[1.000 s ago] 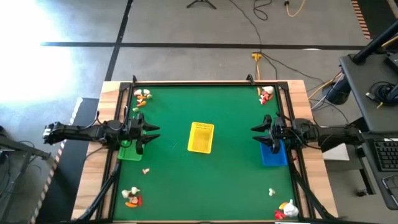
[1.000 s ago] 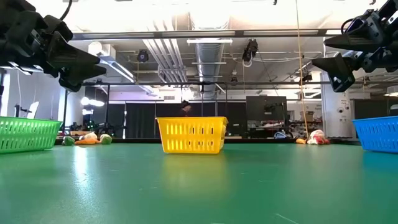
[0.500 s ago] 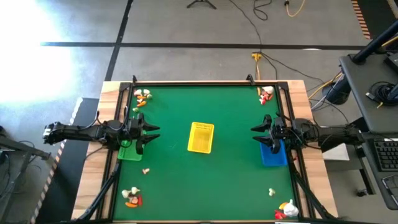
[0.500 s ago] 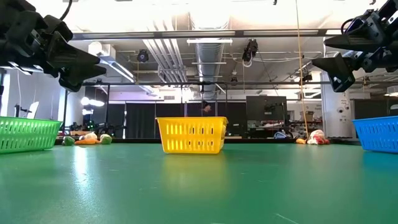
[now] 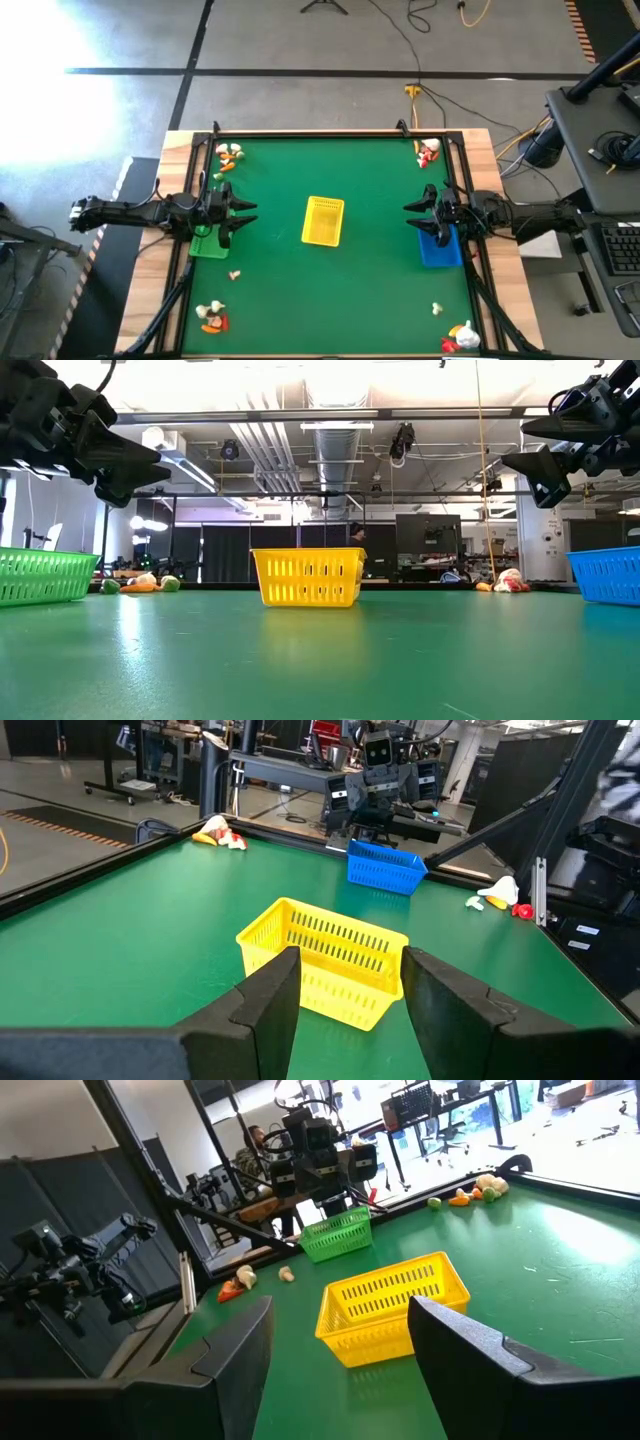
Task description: Sort produce into baskets
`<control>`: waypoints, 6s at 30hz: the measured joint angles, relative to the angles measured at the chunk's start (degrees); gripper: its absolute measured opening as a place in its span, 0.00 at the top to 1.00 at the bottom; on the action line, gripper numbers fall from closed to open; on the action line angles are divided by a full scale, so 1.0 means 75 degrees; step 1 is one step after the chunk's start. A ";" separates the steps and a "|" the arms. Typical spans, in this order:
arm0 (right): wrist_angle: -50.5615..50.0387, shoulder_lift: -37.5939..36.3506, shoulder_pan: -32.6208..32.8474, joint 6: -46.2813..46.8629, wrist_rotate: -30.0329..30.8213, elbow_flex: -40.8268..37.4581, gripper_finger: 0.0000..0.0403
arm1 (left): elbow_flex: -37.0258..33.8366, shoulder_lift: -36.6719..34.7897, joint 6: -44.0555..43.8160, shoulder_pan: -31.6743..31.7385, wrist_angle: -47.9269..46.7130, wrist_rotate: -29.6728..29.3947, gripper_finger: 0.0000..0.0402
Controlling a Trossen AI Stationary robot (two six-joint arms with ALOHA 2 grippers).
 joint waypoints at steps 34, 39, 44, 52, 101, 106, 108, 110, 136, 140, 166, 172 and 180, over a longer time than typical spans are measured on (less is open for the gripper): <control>0.1778 0.0704 -0.0014 0.3687 0.1810 0.0695 0.44 | 0.0000 0.0007 0.0001 -0.0001 -0.0007 0.0000 0.61; 0.1806 0.2046 -0.0012 0.4070 0.1937 0.1398 0.44 | 0.0000 0.0010 0.0001 0.0002 -0.0007 0.0000 0.61; 0.1765 0.3757 0.0152 0.5241 0.0688 0.2077 0.44 | 0.0000 0.0010 0.0001 -0.0001 -0.0007 0.0000 0.61; 0.0229 0.5633 0.1727 0.6198 -0.0383 0.3894 0.44 | 0.0000 0.0010 0.0001 0.0002 -0.0007 0.0000 0.61; -0.5984 1.0884 0.6848 1.3923 -0.0956 0.6918 0.44 | 0.0000 0.0042 0.0001 0.0002 -0.0010 0.0000 0.61; -0.5980 1.1220 0.6851 1.3808 -0.1109 0.6857 0.44 | 0.0000 0.0042 0.0001 0.0002 -0.0007 0.0000 0.61; -0.5986 1.1365 0.6831 1.3814 -0.1236 0.6772 0.44 | 0.0000 0.0042 0.0001 0.0002 -0.0007 -0.0002 0.61; -0.5961 1.1463 0.6831 1.3816 -0.1271 0.6706 0.45 | 0.0000 0.0042 0.0001 0.0002 -0.0007 0.0000 0.61; -0.9970 0.9378 0.4157 1.0069 -0.1332 0.8521 0.90 | 0.0000 0.0051 0.0001 -0.0001 -0.0008 -0.0001 0.61; -1.1202 0.8914 0.2926 0.8679 -0.1033 0.8339 0.90 | 0.0000 0.0051 0.0001 0.0000 -0.0010 0.0000 0.61; -0.8911 1.0211 -0.0429 0.5546 -0.0202 0.5461 0.86 | 0.0000 0.0077 0.0001 0.0002 -0.0012 -0.0003 0.61; -0.8886 1.0659 -0.0431 0.5587 -0.0126 0.5453 0.83 | 0.0000 0.0080 0.0001 -0.0001 -0.0010 -0.0003 0.61; -0.8883 1.0615 -0.0431 0.5560 -0.0125 0.5540 0.70 | 0.0000 0.0080 0.0001 0.0000 -0.0010 -0.0003 0.61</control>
